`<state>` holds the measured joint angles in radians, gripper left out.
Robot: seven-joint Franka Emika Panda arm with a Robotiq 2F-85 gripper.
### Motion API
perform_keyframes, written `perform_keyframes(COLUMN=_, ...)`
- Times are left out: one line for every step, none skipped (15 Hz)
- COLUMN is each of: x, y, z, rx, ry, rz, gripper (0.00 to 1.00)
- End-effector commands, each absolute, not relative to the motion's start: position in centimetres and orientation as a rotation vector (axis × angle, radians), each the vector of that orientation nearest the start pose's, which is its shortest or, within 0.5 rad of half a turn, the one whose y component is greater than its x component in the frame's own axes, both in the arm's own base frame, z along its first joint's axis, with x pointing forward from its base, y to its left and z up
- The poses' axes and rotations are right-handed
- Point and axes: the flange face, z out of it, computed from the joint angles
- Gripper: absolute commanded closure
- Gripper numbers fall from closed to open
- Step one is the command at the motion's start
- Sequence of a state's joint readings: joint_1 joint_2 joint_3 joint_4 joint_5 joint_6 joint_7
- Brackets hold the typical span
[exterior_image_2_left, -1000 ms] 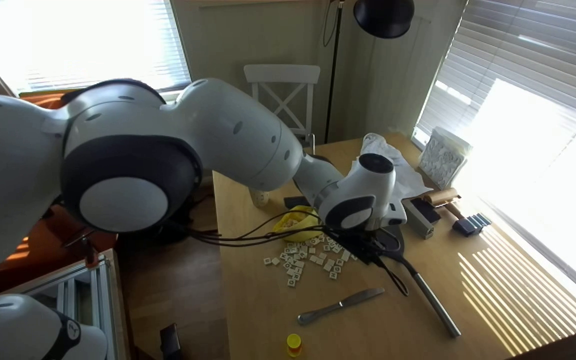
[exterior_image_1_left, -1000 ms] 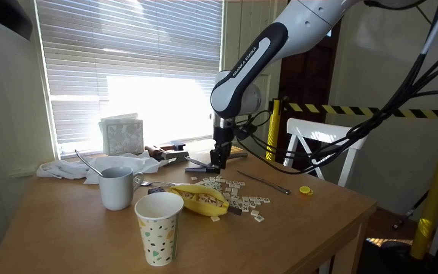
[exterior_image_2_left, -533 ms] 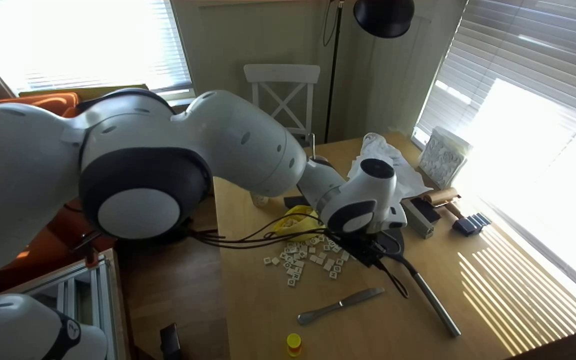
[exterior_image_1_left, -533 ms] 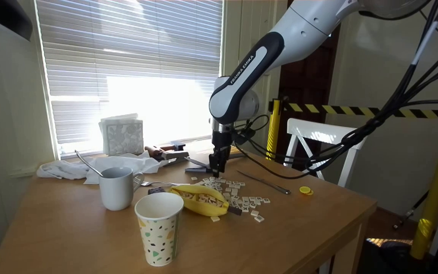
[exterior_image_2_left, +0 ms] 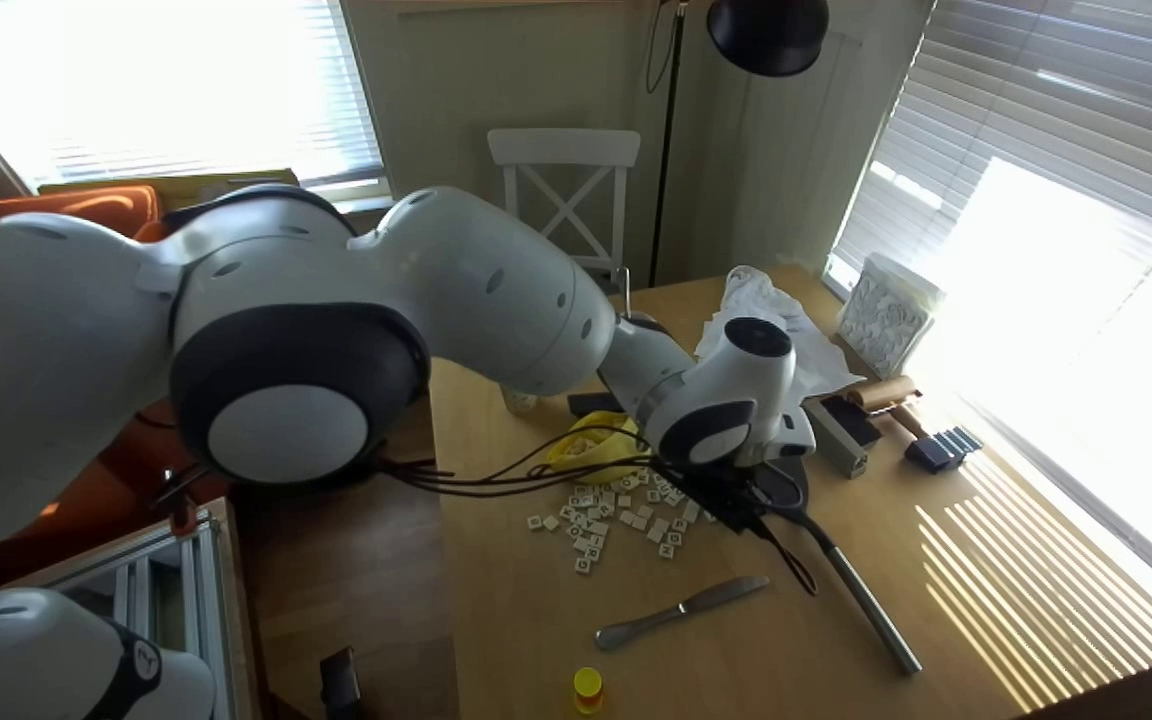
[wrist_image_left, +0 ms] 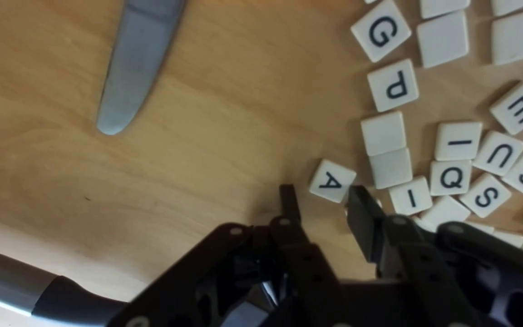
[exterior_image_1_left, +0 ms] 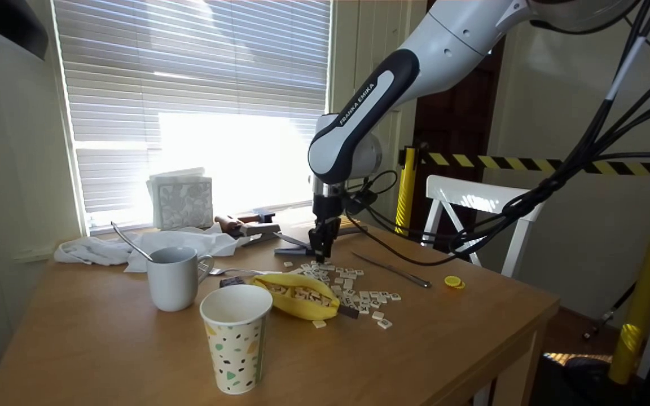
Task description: Put one letter block into the yellow bag
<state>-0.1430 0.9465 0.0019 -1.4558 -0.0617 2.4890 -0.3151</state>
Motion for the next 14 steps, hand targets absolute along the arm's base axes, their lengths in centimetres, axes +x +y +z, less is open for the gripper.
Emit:
perform_keyframes(x=71.73, y=-9.86, z=12.05, rx=-3.151, ry=-0.303, rz=-0.069, gripper=0.6)
perform_keyframes(x=71.7, y=-9.8, z=12.19, rx=-3.146, ry=-0.285, rz=-0.057, gripper=0.62)
perform_keyframes(x=71.67, y=-9.81, z=12.25, rx=-3.148, ry=-0.265, rz=-0.047, gripper=0.62)
perform_keyframes(x=71.64, y=-9.8, z=12.36, rx=-3.15, ry=-0.252, rz=-0.042, gripper=0.65)
perform_keyframes(x=71.63, y=-9.81, z=12.35, rx=-3.151, ry=-0.238, rz=-0.037, gripper=0.62)
perform_keyframes(x=71.65, y=-9.87, z=12.35, rx=-3.15, ry=-0.227, rz=-0.043, gripper=0.64)
perform_keyframes(x=71.64, y=-9.97, z=12.3, rx=-3.153, ry=-0.215, rz=-0.046, gripper=0.61)
perform_keyframes(x=71.63, y=-10.03, z=12.28, rx=-3.155, ry=-0.203, rz=-0.046, gripper=0.61)
perform_keyframes(x=71.58, y=-10.07, z=12.3, rx=-3.155, ry=-0.188, rz=-0.05, gripper=0.59)
perform_keyframes(x=71.57, y=-10.12, z=12.29, rx=-3.155, ry=-0.177, rz=-0.052, gripper=0.61)
perform_keyframes(x=71.54, y=-10.16, z=12.28, rx=-3.156, ry=-0.164, rz=-0.053, gripper=0.59)
perform_keyframes(x=71.53, y=-10.19, z=12.31, rx=-3.156, ry=-0.153, rz=-0.057, gripper=0.6)
perform_keyframes(x=71.53, y=-10.24, z=12.37, rx=-3.153, ry=-0.14, rz=-0.066, gripper=0.6)
perform_keyframes(x=71.53, y=-10.3, z=12.47, rx=-3.149, ry=-0.125, rz=-0.075, gripper=0.61)
